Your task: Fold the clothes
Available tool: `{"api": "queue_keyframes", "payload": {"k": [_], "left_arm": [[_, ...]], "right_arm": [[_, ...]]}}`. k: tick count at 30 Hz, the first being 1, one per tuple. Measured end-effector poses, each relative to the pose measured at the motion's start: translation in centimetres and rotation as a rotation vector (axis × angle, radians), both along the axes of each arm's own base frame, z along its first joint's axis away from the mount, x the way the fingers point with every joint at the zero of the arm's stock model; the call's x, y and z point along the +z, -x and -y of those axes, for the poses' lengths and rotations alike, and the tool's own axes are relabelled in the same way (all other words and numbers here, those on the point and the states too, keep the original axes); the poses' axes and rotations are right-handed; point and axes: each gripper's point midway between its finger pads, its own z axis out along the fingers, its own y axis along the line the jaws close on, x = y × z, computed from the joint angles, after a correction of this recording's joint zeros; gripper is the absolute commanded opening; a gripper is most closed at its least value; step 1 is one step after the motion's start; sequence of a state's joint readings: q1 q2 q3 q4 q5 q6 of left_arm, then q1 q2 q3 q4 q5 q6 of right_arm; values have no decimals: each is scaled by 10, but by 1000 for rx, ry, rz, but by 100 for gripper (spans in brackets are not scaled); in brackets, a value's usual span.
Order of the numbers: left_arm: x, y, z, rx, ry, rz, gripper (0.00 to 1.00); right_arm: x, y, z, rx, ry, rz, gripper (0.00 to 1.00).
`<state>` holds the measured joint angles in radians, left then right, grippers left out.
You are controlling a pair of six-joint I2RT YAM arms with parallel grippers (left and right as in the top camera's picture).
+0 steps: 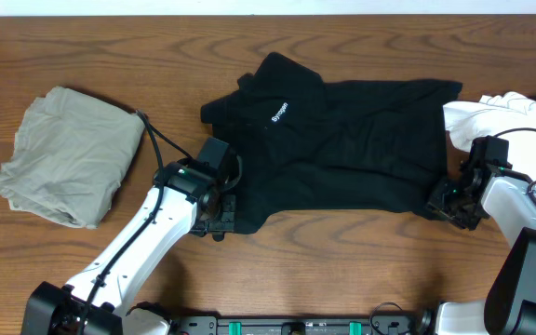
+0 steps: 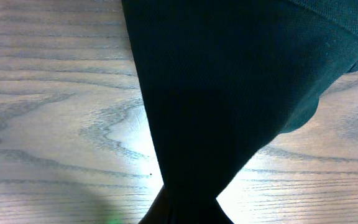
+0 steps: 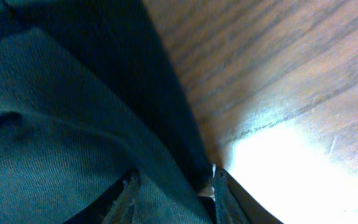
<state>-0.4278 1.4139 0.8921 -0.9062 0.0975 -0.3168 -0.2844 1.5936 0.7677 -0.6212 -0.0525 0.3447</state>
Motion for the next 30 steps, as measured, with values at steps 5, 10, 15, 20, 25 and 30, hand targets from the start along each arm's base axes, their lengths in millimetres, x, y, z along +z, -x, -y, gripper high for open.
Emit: {"api": "queue_keyframes", "payload": {"k": [5, 10, 15, 20, 25, 30], "left_arm": [[0, 0, 0, 0, 0, 0, 6], [0, 0, 0, 0, 0, 0, 6], [0, 0, 0, 0, 0, 1, 6], [0, 0, 0, 0, 0, 1, 6], [0, 0, 0, -5, 0, 1, 6], [6, 0, -1, -14, -5, -3, 6]], "right_arm": [[1, -11, 3, 0, 15, 45, 42], [1, -10, 4, 0, 19, 45, 36], [0, -10, 6, 2, 35, 46, 7], [-1, -12, 7, -3, 39, 71, 1], [0, -13, 6, -2, 36, 83, 1], [1, 4, -5, 3, -17, 23, 1]]}}
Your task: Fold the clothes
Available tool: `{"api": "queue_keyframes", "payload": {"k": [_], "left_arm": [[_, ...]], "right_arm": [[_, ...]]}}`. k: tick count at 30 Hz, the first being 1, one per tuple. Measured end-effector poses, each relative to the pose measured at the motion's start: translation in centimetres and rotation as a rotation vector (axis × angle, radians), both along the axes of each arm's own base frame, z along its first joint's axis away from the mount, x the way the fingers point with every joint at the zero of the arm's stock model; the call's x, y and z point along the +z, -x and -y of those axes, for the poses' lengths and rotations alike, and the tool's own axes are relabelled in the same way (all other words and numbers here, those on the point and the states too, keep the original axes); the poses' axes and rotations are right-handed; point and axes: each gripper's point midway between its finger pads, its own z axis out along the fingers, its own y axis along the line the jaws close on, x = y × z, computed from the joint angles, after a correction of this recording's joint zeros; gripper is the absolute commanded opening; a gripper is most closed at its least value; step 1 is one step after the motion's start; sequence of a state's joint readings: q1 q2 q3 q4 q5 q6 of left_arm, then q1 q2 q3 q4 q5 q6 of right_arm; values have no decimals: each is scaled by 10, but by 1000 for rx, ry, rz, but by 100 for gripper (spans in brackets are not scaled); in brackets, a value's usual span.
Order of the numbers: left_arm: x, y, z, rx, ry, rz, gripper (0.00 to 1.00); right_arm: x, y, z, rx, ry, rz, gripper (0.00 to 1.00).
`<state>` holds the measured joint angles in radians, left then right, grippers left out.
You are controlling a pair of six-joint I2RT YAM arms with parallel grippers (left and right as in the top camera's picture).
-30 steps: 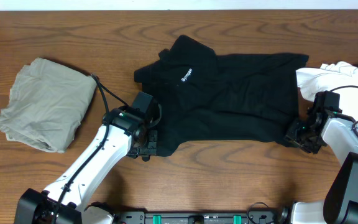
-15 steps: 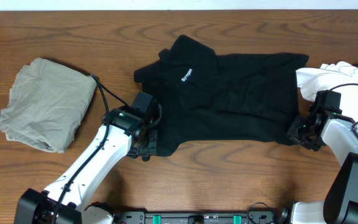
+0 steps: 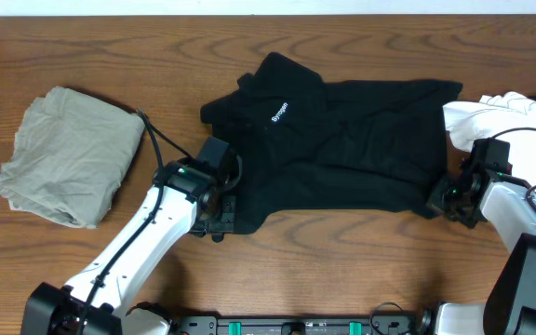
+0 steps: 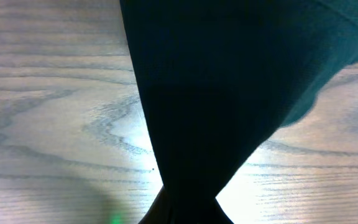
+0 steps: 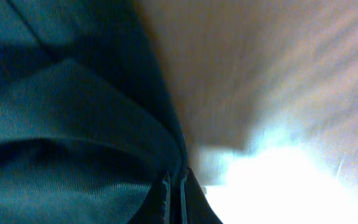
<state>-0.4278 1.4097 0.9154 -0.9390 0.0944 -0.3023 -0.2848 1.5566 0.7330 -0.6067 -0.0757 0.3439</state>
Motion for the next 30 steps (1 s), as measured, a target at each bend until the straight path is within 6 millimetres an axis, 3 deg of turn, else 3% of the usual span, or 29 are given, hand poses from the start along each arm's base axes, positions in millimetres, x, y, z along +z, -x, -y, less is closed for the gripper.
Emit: {"api": "queue_keyframes", "payload": {"k": [4, 11, 16, 21, 26, 30], "left_arm": [[28, -15, 1, -8, 8, 91, 6], [95, -19, -2, -8, 57, 275, 6], [131, -9, -20, 7, 25, 371, 6], [197, -5, -38, 43, 19, 550, 6], [275, 5, -48, 80, 92, 768, 6], [320, 21, -57, 101, 137, 884, 6]], "right_arm": [[20, 19, -8, 10, -26, -43, 1], [116, 2, -5, 25, 20, 142, 1], [160, 10, -7, 41, 36, 184, 1], [217, 16, -7, 60, 67, 261, 1], [295, 23, -10, 80, 129, 435, 1], [356, 41, -15, 88, 182, 585, 1]]}}
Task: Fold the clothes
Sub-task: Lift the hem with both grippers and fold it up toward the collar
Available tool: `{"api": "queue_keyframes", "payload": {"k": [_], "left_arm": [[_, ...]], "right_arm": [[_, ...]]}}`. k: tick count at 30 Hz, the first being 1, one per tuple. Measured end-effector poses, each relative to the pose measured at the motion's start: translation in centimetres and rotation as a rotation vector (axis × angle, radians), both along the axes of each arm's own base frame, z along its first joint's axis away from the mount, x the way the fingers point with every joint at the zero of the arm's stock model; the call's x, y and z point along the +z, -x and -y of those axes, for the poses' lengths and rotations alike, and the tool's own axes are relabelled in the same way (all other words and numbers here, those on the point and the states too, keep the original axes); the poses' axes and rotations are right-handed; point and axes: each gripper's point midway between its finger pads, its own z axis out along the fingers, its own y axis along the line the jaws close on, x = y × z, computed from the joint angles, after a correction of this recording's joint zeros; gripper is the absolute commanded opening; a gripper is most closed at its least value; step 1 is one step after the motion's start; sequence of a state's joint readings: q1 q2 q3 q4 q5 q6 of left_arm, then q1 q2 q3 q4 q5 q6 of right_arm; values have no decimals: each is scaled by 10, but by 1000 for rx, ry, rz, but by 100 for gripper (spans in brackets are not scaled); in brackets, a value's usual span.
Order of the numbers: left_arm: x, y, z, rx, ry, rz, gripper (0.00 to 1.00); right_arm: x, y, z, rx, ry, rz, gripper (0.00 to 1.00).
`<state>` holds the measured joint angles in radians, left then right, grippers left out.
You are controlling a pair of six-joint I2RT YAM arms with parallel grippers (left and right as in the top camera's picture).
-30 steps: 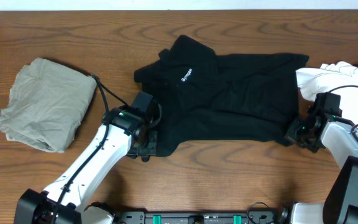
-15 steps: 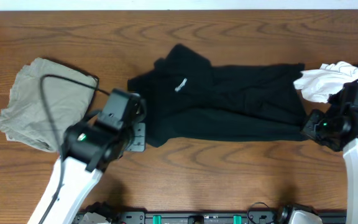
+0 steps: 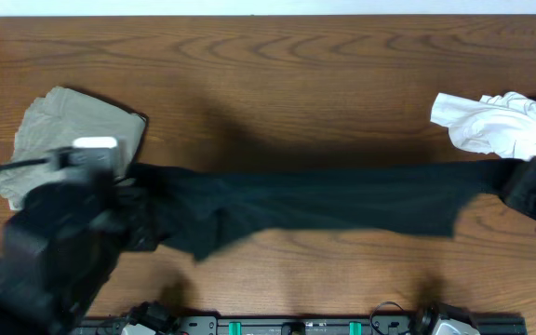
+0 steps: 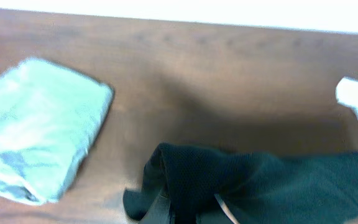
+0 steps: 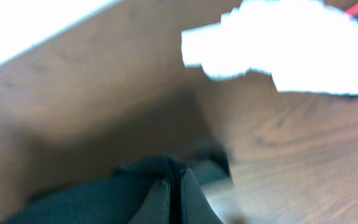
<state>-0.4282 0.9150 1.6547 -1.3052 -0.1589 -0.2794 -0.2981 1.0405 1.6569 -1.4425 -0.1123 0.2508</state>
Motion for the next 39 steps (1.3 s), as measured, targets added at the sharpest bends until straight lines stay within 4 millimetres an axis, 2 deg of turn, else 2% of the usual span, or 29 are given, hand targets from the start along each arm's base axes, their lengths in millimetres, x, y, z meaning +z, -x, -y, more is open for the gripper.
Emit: {"api": "queue_keyframes", "payload": {"k": [3, 5, 8, 13, 17, 20, 23, 26, 29, 30, 32, 34, 35, 37, 39], "left_arm": [[27, 11, -6, 5, 26, 64, 6], [37, 18, -9, 5, 36, 86, 6], [52, 24, -12, 5, 55, 128, 6], [58, 22, -11, 1, 58, 151, 6], [60, 4, -3, -11, 37, 148, 6], [53, -24, 10, -26, -2, 115, 6], [41, -66, 28, -44, -51, 71, 6], [22, -125, 47, -43, -95, 43, 6], [-5, -194, 57, -32, -134, 30, 6], [-23, -218, 58, -34, -142, 1, 6], [-43, -244, 55, -40, -144, -46, 6], [-53, -269, 49, -47, -127, -69, 6], [-50, -276, 45, -47, -118, -61, 6], [-27, -287, 37, -48, -106, -3, 6], [7, -287, 30, -49, -101, 78, 6]], "right_arm": [[39, 17, -5, 1, 30, 96, 1], [60, 25, -8, 3, 49, 157, 1], [82, 30, -9, -1, 70, 228, 1], [92, 24, -4, -21, 87, 264, 1], [81, -2, 5, -24, 71, 203, 1], [60, -41, 17, -24, 43, 114, 1], [31, -92, 30, -16, 10, 33, 1], [-3, -152, 43, 4, -25, -10, 1], [-30, -206, 51, 37, -50, 9, 1], [-37, -221, 52, 52, -58, 18, 1], [-47, -238, 50, 72, -73, 29, 1], [-44, -244, 46, 92, -79, 48, 1], [-40, -245, 44, 97, -77, 59, 1], [-14, -246, 42, 108, -64, 115, 1], [18, -242, 41, 110, -43, 176, 1]]}}
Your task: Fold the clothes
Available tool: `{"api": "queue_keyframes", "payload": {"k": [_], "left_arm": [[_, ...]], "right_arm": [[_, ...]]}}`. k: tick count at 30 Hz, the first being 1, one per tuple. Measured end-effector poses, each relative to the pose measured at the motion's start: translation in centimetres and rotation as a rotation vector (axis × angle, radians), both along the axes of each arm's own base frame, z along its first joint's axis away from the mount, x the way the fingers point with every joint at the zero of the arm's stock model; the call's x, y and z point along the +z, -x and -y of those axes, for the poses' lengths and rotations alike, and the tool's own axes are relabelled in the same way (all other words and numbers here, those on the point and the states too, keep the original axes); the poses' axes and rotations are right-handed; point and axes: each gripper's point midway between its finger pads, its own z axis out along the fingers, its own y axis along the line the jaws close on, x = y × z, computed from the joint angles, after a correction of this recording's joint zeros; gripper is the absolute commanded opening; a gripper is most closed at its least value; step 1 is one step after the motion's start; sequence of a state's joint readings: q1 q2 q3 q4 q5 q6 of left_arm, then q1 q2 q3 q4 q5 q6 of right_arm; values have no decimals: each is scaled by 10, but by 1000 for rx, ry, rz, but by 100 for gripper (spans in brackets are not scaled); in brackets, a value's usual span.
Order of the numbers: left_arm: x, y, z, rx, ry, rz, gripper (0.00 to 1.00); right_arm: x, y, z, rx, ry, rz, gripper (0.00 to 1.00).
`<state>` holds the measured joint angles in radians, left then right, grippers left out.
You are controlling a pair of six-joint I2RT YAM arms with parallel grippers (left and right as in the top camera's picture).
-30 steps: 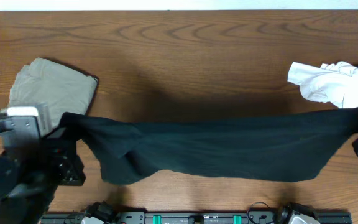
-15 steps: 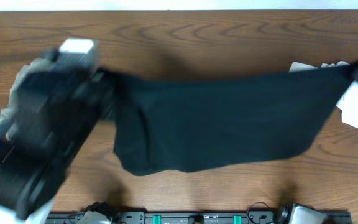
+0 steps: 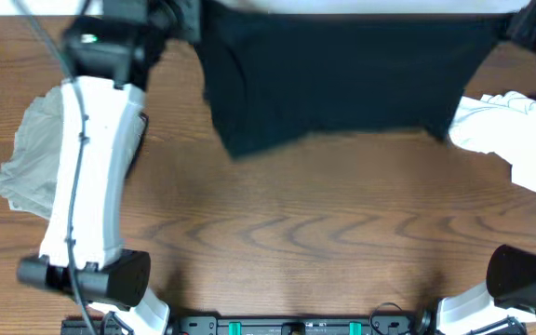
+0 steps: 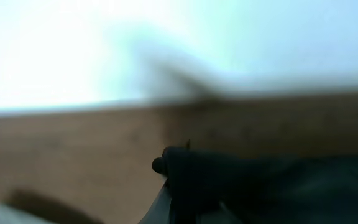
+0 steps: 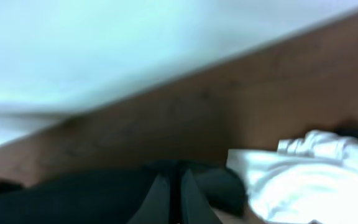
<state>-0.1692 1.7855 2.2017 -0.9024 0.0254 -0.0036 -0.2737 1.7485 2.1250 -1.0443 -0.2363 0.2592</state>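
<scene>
The black shirt (image 3: 342,74) hangs spread wide at the far side of the table, held up by both arms. My left gripper (image 3: 189,19) is shut on its left corner, and the cloth (image 4: 229,186) bunches between the fingers in the left wrist view. My right gripper (image 3: 519,28) is shut on the right corner, the dark fabric (image 5: 104,193) pinched between its fingers (image 5: 160,193). Its lower edge hangs over the table's middle.
A folded beige garment (image 3: 35,149) lies at the left, partly behind the left arm (image 3: 87,167). A crumpled white garment (image 3: 501,130) lies at the right, also seen as the white cloth (image 5: 303,174) in the right wrist view. The table's far edge (image 3: 26,11) is close behind the grippers.
Both grippers have moved from the table's near-middle to its far edge, carrying the black shirt. It now hangs as a wide sheet instead of a narrow stretched band.
The black shirt lay flat mid-table, my left gripper shut on its near left corner, my right at the near right corner, shut on it a second later. Then the shirt was stretched in the air between both grippers. Now it hangs spread at the far edge.
</scene>
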Motion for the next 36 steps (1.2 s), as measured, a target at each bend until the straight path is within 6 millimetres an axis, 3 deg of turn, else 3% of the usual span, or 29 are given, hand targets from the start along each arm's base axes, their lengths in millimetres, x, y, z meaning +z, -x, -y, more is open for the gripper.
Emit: {"api": "queue_keyframes", "payload": {"k": [2, 4, 7, 10, 12, 17, 23, 27, 30, 36], "left_arm": [[49, 14, -5, -9, 13, 107, 6], [72, 32, -7, -23, 17, 144, 6], [76, 72, -7, -59, 20, 89, 6], [42, 101, -6, -88, 17, -87, 6], [7, 113, -5, -99, 9, -242, 6], [-94, 122, -2, -106, -13, -622, 6], [-182, 154, 1, -117, -6, -941, 6], [-220, 176, 1, -120, 5, -1074, 5], [-242, 191, 5, -145, 26, -1145, 6], [-266, 224, 15, -207, 54, -1269, 6]], "right_arm": [[30, 12, -2, -5, 19, 51, 1], [48, 25, -5, -10, 30, 77, 1], [55, 45, -7, -23, 37, 61, 1], [32, 60, -9, -31, 25, -46, 1], [4, 67, -9, -36, 8, -148, 1], [-88, 78, -8, -29, -33, -417, 1], [-180, 115, -16, 6, -79, -697, 1], [-218, 139, -22, 27, -97, -816, 1], [-234, 153, -24, 32, -101, -880, 1], [-249, 182, -25, 24, -96, -1001, 1]]}}
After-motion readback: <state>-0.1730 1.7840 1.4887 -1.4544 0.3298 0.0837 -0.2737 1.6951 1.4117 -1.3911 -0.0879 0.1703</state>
